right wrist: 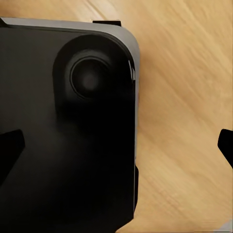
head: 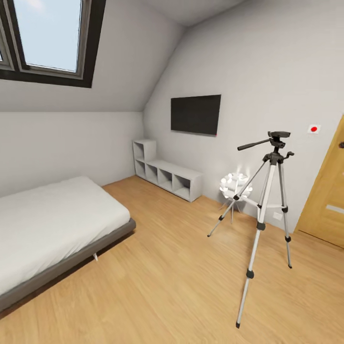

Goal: Attach the digital camera to the camera tripod in the bedroom.

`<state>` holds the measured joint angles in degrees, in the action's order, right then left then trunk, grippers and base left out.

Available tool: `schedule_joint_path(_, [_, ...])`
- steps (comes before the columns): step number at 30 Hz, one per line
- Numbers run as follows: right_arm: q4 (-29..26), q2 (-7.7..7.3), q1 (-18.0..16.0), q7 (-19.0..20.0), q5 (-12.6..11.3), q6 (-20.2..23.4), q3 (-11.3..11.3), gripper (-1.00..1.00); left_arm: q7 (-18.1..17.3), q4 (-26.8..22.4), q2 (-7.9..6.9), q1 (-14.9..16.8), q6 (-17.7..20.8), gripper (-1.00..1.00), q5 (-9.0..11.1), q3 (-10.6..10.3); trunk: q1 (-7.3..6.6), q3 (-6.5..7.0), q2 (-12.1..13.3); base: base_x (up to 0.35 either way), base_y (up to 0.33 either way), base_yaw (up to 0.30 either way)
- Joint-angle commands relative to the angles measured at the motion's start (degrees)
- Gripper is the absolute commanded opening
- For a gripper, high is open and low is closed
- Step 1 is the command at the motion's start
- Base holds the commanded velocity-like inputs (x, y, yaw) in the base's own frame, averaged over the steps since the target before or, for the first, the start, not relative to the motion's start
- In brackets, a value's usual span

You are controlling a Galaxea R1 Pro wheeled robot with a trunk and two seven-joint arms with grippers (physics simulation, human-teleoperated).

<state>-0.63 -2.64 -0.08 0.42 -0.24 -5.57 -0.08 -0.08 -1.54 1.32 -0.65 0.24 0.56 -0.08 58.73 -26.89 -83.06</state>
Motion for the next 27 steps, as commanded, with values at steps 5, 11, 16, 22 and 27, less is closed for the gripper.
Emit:
schedule_joint_path(5, [-0.02,-0.01,-0.01,0.03,-0.03,-0.14,-0.01,1.0,-0.01,-0.14,0.0,-0.05,0.03,1.0,0.06,-0.01,0.0,-0.04,-0.02,0.0,0.0,-0.3])
schedule_joint_path(11, [-0.02,0.0,-0.01,0.02,-0.02,-0.14,-0.03,1.0,-0.01,-0.13,0.0,-0.05,0.03,1.0,0.06,-0.01,0.0,-0.04,-0.02,0.0,0.0,-0.3])
schedule_joint_path(16, [0.0,0.0,-0.01,0.02,-0.03,-0.14,-0.08,1.0,-0.01,-0.13,0.0,-0.05,0.03,1.0,0.06,-0.01,0.0,-0.04,-0.02,0.0,0.0,-0.3])
schedule_joint_path(22, [-0.02,0.0,-0.01,0.02,-0.02,-0.14,-0.05,1.0,-0.01,-0.13,0.0,-0.05,0.03,1.0,0.06,-0.01,0.0,-0.04,-0.02,0.0,0.0,-0.3])
schedule_joint_path(27, [-0.01,0.0,-0.01,0.02,-0.03,-0.14,-0.07,1.0,-0.01,-0.13,0.0,-0.05,0.03,1.0,0.06,-0.01,0.0,-0.04,-0.02,0.0,0.0,-0.3])
